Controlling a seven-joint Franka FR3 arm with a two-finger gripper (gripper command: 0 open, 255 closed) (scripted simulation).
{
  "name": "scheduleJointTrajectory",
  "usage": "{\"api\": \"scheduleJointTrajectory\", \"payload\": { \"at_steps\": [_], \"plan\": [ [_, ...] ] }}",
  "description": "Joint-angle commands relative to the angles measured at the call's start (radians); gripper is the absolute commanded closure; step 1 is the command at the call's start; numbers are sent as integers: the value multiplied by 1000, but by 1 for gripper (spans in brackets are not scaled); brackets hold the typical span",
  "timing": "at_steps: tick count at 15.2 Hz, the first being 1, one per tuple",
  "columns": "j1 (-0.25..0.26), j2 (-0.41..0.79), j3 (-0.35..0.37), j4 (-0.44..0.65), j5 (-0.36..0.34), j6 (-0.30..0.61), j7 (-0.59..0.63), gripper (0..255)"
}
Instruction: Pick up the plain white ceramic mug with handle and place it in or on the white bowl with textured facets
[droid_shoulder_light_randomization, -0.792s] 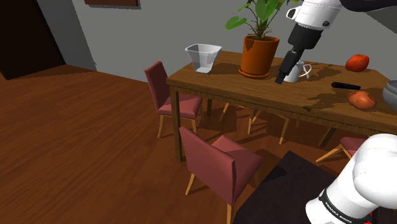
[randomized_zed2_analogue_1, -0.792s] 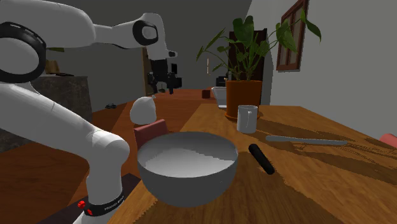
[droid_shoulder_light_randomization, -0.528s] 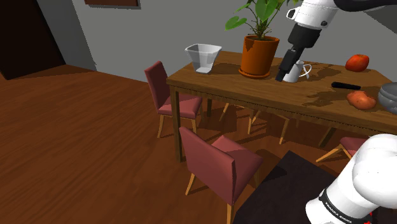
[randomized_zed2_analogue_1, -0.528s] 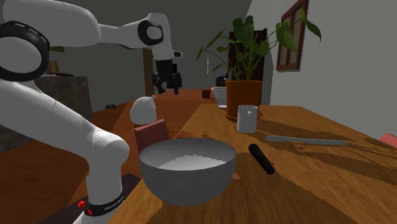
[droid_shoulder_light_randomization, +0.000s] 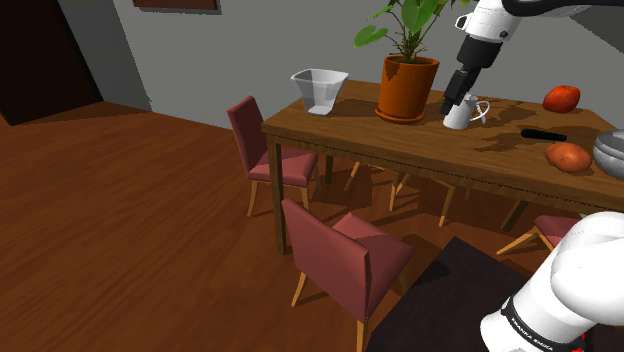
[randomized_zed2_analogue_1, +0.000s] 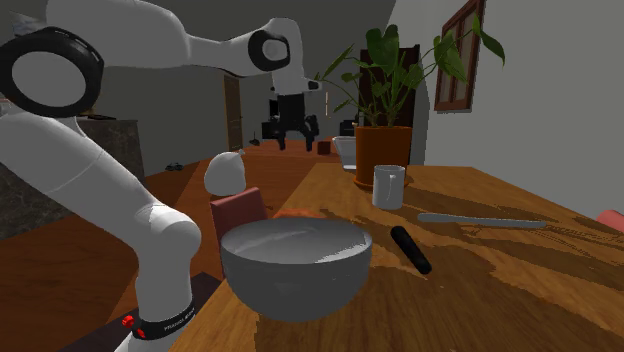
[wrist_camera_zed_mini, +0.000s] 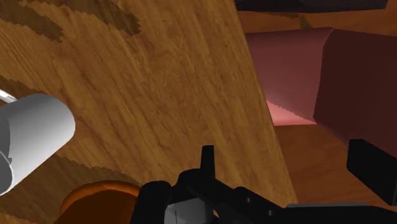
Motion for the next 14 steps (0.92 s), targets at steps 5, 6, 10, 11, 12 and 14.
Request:
{"api": "scheduleJointTrajectory", "payload": {
  "at_steps": [5,6,10,11,12,14],
  "plan": [
    [-29,141,-112,110,-29,27,-102,0],
    [-33,166,-130,132,-30,30,-119,0],
    [-49,275,-204,228,-24,38,-191,0],
    [-53,304,-223,255,-19,39,-210,0],
    [-57,334,-242,282,-13,39,-230,0],
    [-65,397,-279,342,4,38,-270,0]
  ]
}}
